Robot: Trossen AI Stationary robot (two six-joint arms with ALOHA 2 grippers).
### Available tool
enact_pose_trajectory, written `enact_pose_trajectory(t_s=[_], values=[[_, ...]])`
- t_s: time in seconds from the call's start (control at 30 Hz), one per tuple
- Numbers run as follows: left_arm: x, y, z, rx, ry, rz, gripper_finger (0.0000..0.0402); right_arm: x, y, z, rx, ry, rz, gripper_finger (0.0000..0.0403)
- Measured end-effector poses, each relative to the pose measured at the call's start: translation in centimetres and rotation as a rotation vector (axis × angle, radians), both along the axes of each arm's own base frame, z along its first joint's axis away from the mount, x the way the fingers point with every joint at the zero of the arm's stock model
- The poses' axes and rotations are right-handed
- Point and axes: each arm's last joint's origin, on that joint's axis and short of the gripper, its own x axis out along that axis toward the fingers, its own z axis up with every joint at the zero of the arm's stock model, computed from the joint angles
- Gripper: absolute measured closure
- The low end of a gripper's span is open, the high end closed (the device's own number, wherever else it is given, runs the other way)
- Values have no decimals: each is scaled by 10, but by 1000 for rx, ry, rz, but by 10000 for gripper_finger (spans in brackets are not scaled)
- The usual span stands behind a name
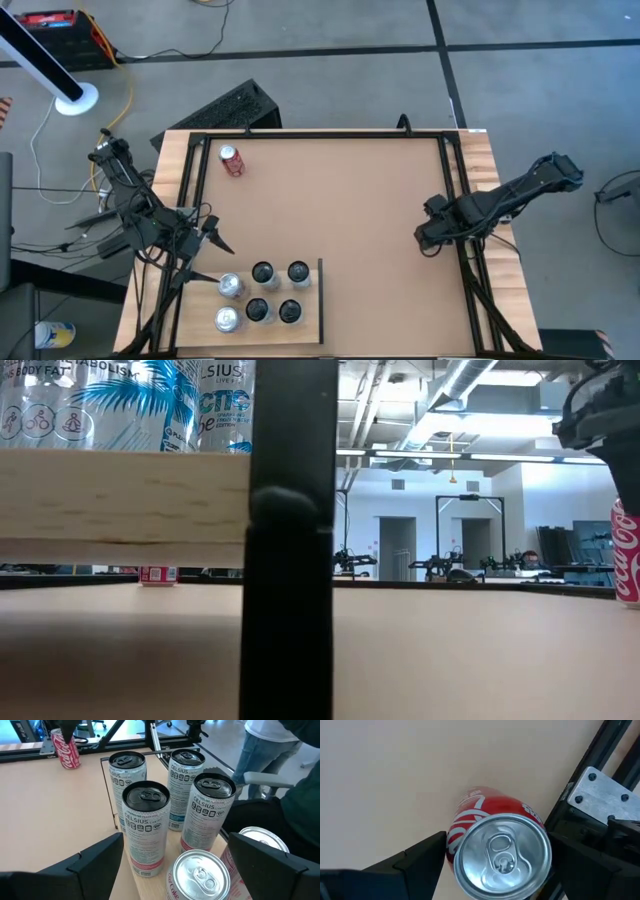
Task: Place canned beverage on shelf
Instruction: Put the right red soda can on the shelf
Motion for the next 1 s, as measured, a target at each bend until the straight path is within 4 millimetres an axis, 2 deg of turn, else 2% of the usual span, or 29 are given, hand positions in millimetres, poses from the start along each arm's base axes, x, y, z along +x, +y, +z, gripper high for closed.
enact_pose_trajectory(t_s=[0.4, 0.63, 0.87, 1.0], values=[[0, 0, 0, -22, 9, 11, 58, 3, 2, -2, 20, -31, 20, 43], [0, 0, 0, -22, 9, 11, 58, 7, 3, -2, 27, -58, 80, 72], [0, 0, 0, -17, 7, 10, 58, 31, 10, -2, 14, -260, 208, 74], [0, 0, 0, 4, -3, 6, 58, 48, 12, -2, -1, -304, 280, 74]])
